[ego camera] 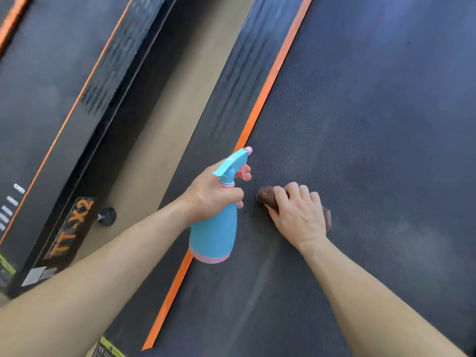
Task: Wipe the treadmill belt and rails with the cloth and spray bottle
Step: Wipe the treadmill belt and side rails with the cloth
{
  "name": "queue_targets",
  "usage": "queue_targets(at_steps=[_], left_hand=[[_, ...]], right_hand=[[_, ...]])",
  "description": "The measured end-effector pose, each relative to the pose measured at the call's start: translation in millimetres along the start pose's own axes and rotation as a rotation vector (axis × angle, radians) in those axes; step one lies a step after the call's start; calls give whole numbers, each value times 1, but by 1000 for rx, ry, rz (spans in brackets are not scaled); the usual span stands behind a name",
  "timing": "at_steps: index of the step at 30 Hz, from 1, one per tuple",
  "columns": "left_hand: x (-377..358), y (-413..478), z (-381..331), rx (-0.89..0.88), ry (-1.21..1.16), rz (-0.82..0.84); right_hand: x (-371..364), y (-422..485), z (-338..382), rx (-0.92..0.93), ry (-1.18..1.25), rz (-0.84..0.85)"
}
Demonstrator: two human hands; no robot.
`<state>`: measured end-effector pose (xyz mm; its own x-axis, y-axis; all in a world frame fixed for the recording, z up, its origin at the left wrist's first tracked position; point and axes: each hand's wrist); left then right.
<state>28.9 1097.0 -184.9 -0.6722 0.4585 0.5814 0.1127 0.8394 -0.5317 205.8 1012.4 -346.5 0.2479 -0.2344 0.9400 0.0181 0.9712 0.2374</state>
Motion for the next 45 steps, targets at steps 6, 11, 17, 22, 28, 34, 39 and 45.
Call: queue_targets(at_steps=[6, 11, 17, 22, 28, 34, 39, 45], left_hand=[[-20, 19, 27, -44, -28, 9], [-28, 24, 37, -44, -66, -1], [-27, 19, 45, -10, -91, 29], [-24, 20, 60, -25, -103, 11], [2, 11, 71, 21, -215, -65], [17, 5, 74, 28, -155, -62], [18, 4, 83, 27, -186, -102], [17, -8, 93, 66, -207, -59]], right_hand=[[-10, 105, -46, -309, -73, -90], [5, -1, 3, -290, -41, -59], [3, -1, -14, 79, -68, 48], [-7, 108, -47, -316, -120, -46], [-7, 79, 5, -387, -77, -59], [-16, 5, 67, 80, -27, 44], [-26, 49, 53, 41, -80, -19], [-20, 122, 36, -288, -84, -2]])
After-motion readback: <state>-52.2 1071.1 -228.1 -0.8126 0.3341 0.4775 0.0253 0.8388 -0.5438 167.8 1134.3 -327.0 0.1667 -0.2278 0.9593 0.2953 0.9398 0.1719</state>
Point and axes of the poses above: each hand's wrist, its own y-axis towards the middle knuckle, its own x-axis out of the back of the hand, z = x × y, and after that the axes turned 11 degrees about -z, right-handed
